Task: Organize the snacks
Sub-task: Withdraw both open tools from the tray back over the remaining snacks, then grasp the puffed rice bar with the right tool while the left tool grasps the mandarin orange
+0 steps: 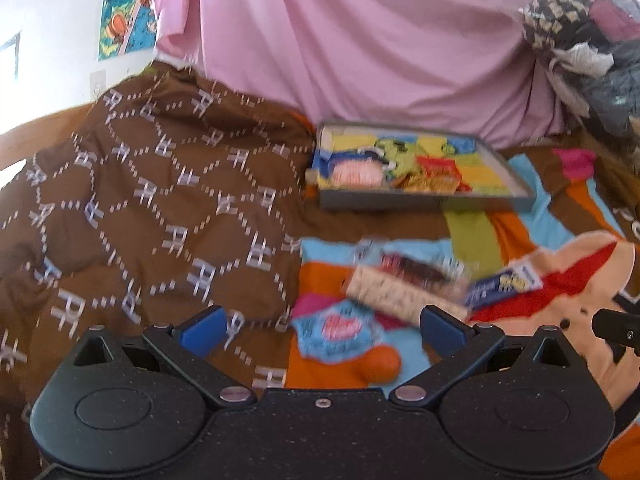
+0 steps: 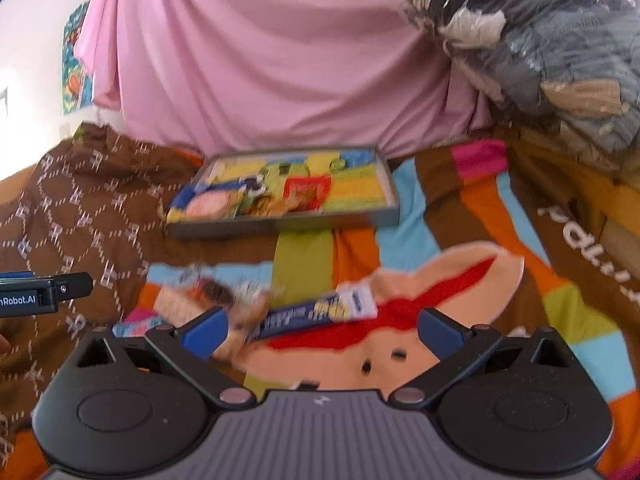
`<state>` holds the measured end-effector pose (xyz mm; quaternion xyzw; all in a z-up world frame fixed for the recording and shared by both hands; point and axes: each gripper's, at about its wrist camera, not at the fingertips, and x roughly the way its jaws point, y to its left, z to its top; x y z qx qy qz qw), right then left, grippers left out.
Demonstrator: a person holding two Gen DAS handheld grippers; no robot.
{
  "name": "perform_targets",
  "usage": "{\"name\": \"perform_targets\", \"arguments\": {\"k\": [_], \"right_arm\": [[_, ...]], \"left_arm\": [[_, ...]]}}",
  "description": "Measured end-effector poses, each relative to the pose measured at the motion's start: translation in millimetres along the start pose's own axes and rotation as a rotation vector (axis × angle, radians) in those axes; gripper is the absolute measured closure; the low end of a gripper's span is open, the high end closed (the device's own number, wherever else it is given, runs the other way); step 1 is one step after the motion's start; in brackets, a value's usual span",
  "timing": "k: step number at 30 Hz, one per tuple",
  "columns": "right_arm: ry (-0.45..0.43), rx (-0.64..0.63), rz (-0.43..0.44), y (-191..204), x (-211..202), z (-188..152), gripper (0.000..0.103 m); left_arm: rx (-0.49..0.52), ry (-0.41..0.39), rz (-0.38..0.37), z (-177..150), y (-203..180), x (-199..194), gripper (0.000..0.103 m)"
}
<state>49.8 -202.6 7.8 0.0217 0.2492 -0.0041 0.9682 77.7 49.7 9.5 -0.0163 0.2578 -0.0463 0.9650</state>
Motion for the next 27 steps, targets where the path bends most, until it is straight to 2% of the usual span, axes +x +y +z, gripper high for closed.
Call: {"name": "perform_targets", "arguments": {"k": [14,23,27], "right_arm": [[0.100,-0.045,0.069,28,3,-24,0.000],[0.120,-0.129,0.128,32,28,-10,0.000],[0.145,-0.194,0.186,36,47,-4,0.000]], "left_arm": [[0.036,0.072,0.002,-24,7,6,0.001],[0.079,0.079,-0.035,-25,4,18,0.001],[0.101,0.090,-0.059,-25,3,26,0.001]]}}
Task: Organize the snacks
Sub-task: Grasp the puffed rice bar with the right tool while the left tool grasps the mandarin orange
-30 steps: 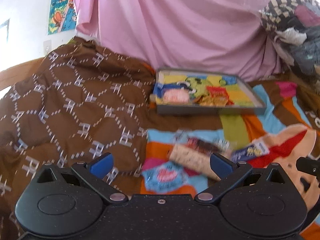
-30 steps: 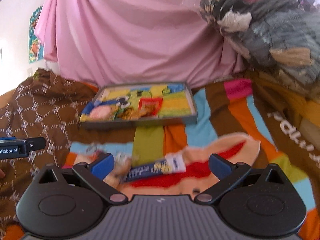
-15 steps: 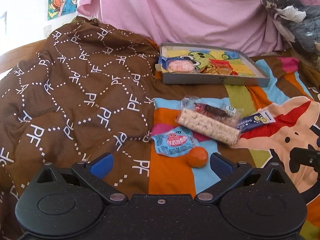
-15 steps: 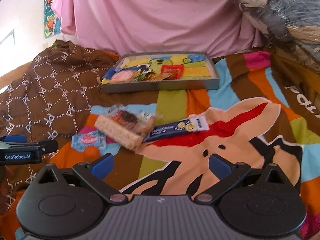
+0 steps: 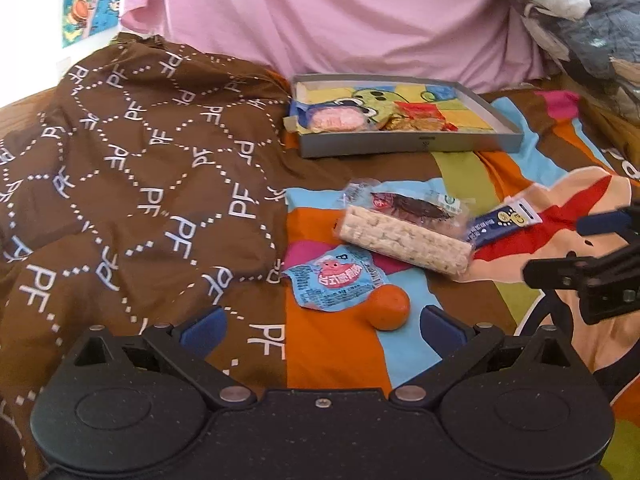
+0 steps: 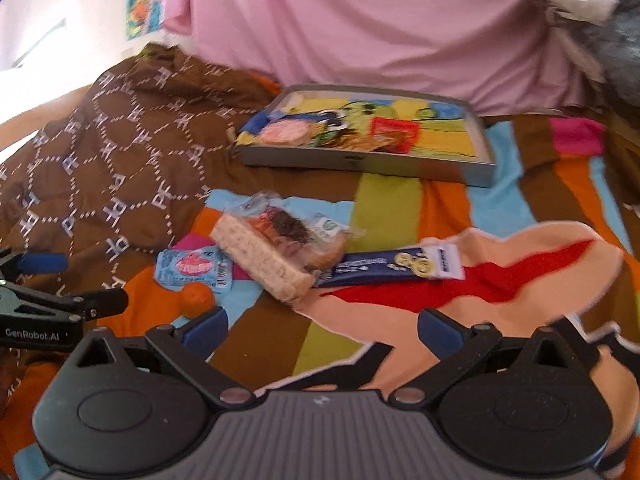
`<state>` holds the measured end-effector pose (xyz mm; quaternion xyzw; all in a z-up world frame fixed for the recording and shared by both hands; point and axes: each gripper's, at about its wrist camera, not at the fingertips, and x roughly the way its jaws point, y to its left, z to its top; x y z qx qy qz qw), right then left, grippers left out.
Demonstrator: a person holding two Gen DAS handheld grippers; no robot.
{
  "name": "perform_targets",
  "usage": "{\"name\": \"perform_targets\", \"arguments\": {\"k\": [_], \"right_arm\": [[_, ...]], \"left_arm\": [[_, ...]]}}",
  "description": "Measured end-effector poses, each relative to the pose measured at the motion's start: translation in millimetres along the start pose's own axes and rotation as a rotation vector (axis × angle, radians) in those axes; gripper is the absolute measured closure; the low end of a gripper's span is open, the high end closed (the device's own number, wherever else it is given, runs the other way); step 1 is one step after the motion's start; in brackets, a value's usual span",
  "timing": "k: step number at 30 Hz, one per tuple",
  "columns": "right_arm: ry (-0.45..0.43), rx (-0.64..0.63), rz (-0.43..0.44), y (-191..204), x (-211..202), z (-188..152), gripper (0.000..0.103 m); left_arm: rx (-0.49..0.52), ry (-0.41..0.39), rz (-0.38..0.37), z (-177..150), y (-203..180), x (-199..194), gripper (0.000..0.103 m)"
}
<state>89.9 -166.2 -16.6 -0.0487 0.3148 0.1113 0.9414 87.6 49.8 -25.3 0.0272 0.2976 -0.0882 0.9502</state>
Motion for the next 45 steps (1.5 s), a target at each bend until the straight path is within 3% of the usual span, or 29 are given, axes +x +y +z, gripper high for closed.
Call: {"name": "perform_targets", "arguments": {"k": [7,13,19,25,29,37,42,45], "right_arm": [[0.024,-0.083,0.034,-2,34,11,0.000],[0.039,-0.122,0.053,-2,55,20,0.000],[0.108,-0.212,0.177,-7,83,26,0.000],[0.142,-0.204,0.278,-17,108,30,0.003],[0.151,-0.206,0.308,-21,125,33,0.007],[0.175,-0.209,0.406,-14,147,41,0.019],[0.189,-0.201,0.421,-11,150,39,0.022],[0.203,-0.188,0.425,-13,149,38,0.035]], "left_arm": [[0.038,0.021,-0.020,4,3,14,0.001],[0.133,0.031,-0.089,6,4,22,0.001],[0.219,0.056,-0.148,7,-2,33,0.001],[0.291,0.069,-0.210,8,-11,46,0.002],[0.323,0.099,-0.250,8,-16,59,0.010],[0.296,0.136,-0.314,12,-17,77,0.028],[0.296,0.148,-0.345,12,-19,80,0.055],[0.288,0.155,-0.327,13,-19,83,0.065]]}}
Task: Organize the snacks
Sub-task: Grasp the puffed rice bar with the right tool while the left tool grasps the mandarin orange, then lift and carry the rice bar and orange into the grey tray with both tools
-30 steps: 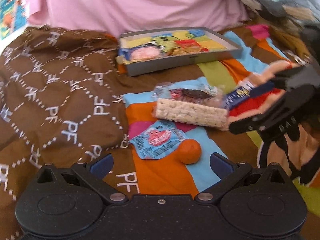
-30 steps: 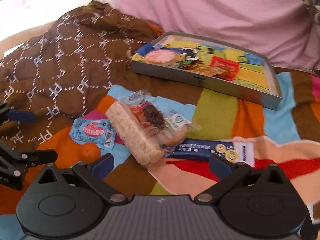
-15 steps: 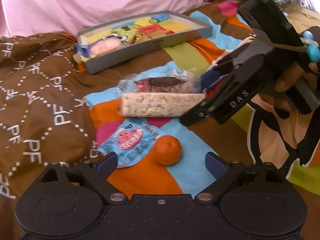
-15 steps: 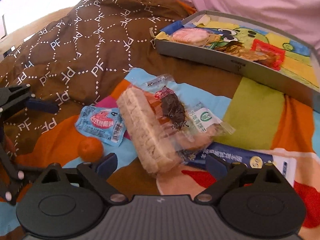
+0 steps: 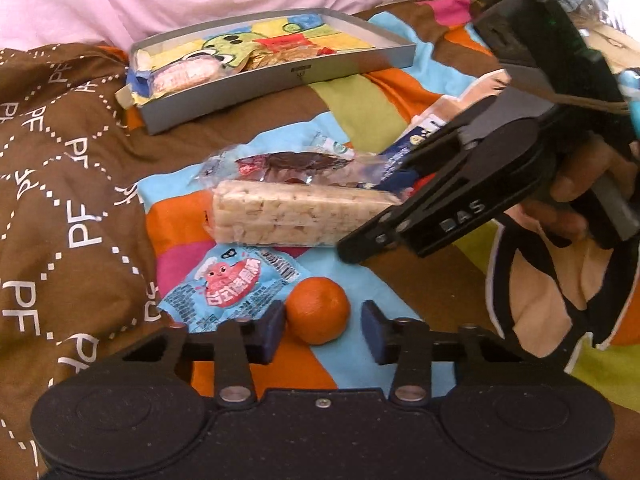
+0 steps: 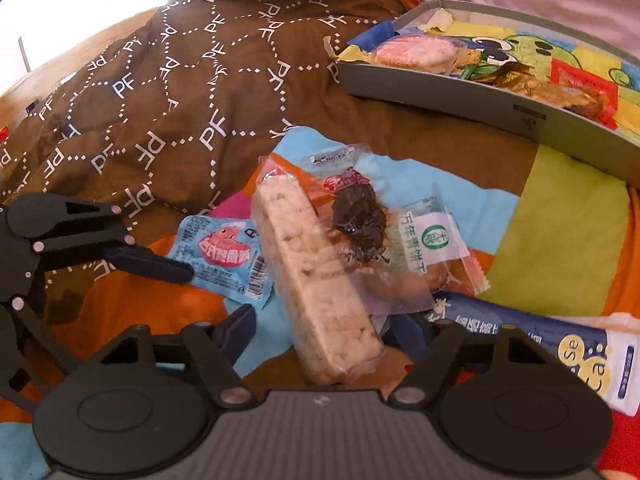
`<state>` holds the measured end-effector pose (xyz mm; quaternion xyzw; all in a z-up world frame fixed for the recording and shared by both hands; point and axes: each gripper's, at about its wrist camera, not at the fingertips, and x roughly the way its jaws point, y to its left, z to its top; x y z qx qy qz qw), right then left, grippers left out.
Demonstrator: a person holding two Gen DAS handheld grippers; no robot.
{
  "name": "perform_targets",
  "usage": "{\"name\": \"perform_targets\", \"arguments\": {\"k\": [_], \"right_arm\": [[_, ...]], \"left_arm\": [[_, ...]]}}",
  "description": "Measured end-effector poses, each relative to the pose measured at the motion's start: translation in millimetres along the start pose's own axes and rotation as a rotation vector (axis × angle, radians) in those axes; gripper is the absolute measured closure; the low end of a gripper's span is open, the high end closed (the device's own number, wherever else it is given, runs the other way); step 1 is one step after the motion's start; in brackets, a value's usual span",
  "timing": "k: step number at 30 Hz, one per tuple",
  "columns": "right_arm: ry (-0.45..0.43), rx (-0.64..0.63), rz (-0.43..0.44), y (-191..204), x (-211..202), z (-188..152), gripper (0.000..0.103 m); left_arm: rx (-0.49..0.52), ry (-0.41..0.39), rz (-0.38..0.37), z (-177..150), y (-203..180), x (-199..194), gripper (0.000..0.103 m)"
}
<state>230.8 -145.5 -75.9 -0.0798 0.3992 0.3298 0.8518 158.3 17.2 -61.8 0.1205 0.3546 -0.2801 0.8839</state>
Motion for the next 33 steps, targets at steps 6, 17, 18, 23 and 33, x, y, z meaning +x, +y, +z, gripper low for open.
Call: {"name": "perform_targets", "arguments": {"k": [6,17,18,23,33], "right_arm": [[0.013,0.079,0.002,-9,-10,-8,0.058],[0.006,0.078,-0.007,-3,-25,-12,0.051],[0.001,0.079,-0.004,-1,-21,-8,0.051],[0.010,0.096,0.005,5,-5,2,0.047],[-0.010,0.132,-0.056,24,-28,-17,0.067]], "left_arm": [[-0.107,0.004,-0.006,-1,9,-2,0.066],[-0.216,0.019,0.036,-3,16,-4,0.063],[-0.220,0.018,0.037,-2,16,-3,0.063],[-0.264,0.005,0.038,-2,19,-4,0.066],[-0.322,-0.003,0.030,-8,15,-16,0.067]]}}
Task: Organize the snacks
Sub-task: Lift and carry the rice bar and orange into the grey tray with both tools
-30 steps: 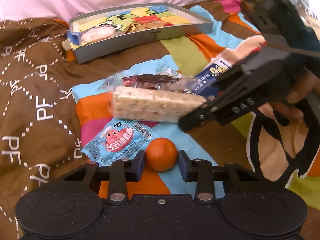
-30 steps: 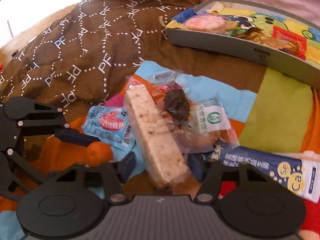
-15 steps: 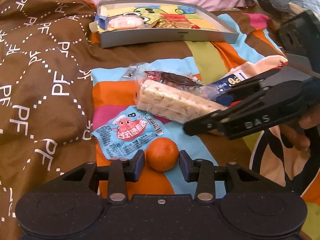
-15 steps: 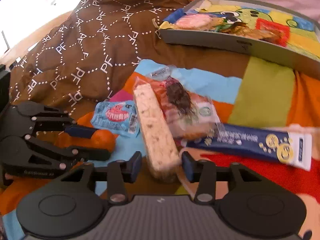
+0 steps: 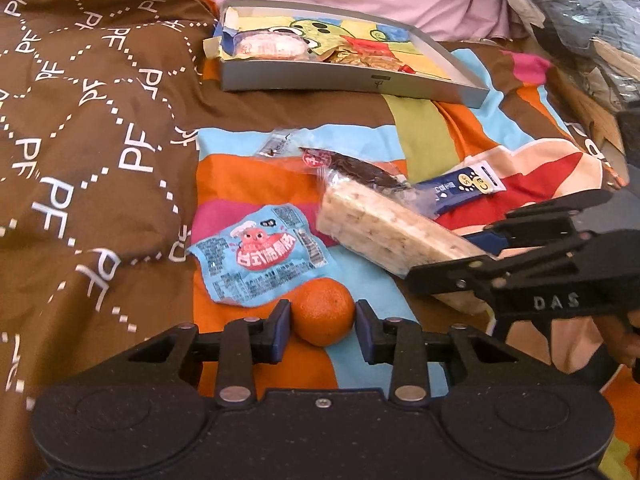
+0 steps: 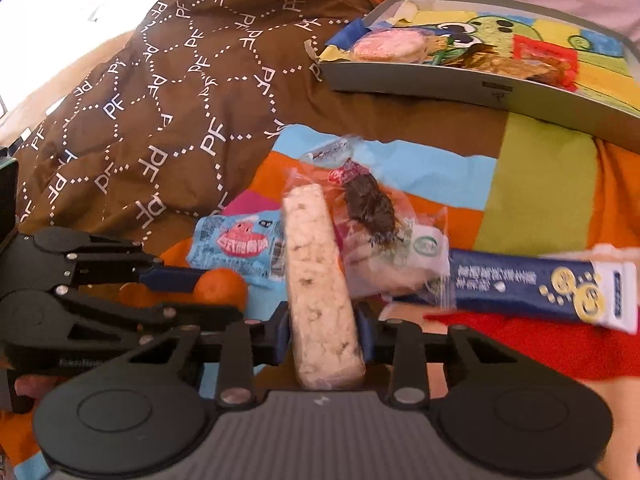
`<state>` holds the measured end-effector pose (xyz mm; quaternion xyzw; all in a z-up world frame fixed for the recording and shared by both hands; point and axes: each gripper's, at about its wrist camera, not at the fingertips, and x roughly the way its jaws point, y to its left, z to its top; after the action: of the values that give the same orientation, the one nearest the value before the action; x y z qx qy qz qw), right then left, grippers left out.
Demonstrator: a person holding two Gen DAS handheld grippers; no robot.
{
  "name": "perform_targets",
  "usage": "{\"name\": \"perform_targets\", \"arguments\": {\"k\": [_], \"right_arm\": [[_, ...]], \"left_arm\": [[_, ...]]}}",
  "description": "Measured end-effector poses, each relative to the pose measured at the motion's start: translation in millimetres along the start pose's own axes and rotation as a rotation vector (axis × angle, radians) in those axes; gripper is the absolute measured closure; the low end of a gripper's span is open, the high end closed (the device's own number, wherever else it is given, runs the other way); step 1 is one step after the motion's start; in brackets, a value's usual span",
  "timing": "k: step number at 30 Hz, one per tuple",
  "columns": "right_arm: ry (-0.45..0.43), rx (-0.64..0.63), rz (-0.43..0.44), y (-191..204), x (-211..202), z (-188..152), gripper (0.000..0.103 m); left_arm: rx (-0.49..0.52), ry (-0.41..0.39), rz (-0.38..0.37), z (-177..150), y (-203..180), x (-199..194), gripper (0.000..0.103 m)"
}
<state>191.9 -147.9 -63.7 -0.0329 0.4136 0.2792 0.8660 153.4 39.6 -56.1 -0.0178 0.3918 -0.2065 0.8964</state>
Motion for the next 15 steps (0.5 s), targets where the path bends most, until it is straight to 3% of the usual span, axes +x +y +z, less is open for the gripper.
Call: {"name": "perform_targets", "arguments": {"k": [15], "right_arm": [[-0.033,-0.267,-0.212,52,-41,-37,0.069]], "left_arm": [[-0.032,0.008,-0.008,-8,-19,-20,0.067]]}}
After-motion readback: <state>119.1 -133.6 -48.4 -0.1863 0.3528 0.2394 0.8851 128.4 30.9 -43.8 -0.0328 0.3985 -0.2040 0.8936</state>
